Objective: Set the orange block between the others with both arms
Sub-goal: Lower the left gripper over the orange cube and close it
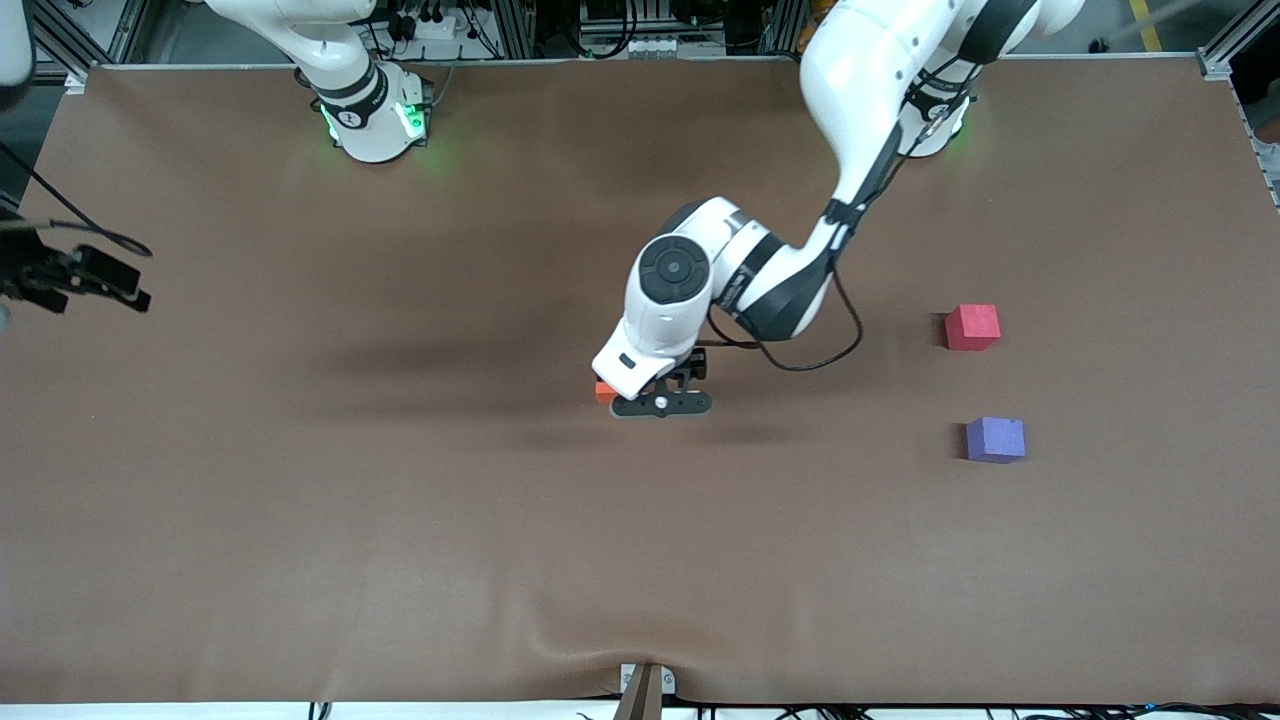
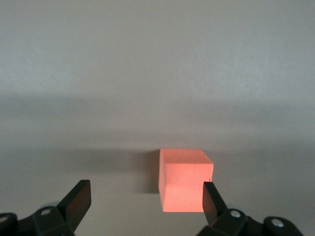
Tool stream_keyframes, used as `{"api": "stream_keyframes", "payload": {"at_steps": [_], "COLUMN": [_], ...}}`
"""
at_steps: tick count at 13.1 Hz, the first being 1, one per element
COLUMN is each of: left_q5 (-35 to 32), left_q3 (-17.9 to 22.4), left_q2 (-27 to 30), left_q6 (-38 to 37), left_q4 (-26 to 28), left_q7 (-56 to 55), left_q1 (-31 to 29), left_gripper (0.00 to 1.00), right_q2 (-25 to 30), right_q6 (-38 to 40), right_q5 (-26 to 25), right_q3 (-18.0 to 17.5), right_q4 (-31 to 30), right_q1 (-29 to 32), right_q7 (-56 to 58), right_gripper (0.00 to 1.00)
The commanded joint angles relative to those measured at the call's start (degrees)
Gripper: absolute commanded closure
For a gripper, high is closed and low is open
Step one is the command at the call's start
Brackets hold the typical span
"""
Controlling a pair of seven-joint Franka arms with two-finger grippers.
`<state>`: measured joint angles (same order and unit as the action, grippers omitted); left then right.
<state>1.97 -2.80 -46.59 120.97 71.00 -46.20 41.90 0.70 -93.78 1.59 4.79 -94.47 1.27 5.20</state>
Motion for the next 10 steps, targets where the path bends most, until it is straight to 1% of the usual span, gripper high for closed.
{"api": "stream_keyframes", "payload": {"at_steps": [1,3,5,6,7,10], "left_q5": [1.02,1.02,1.02,1.02,0.93,0.84], "left_q3": [1.48,1.57,1.57,1.75,1.84,2.10], "left_q2": [-2.88,-4.90,-6.40,-6.58,-6.67,-7.46], "left_q6": [0.84,3.46,6.72,6.99,7.08,7.69], "left_q4": [-2.53,-3.41,-3.50,-3.50,-3.50,-3.50], "left_q7": [-2.75,-4.50,-4.95,-4.60,-4.51,-4.42], "left_q1": [2.92,4.15,4.59,4.60,4.60,4.68], "left_gripper": [0.00,0.00,0.00,0.00,0.00,0.00], "right_q2": [2.81,3.34,3.43,3.34,3.08,2.99], "right_q6": [2.01,3.94,5.79,5.71,5.80,5.80], "right_q5": [-1.32,-1.23,-1.23,-1.23,-1.23,-1.23], "right_q3": [-0.04,-0.30,-3.10,-4.94,-5.66,-5.23], "right_q4": [-1.77,-1.77,-1.51,-0.82,0.24,0.95], "right_q1": [-0.39,-0.22,1.62,2.93,3.82,3.56], "right_q7": [-1.51,-2.73,-3.79,-3.88,-3.80,-3.53], "right_gripper": [0.00,0.00,0.00,0.00,0.00,0.00]}}
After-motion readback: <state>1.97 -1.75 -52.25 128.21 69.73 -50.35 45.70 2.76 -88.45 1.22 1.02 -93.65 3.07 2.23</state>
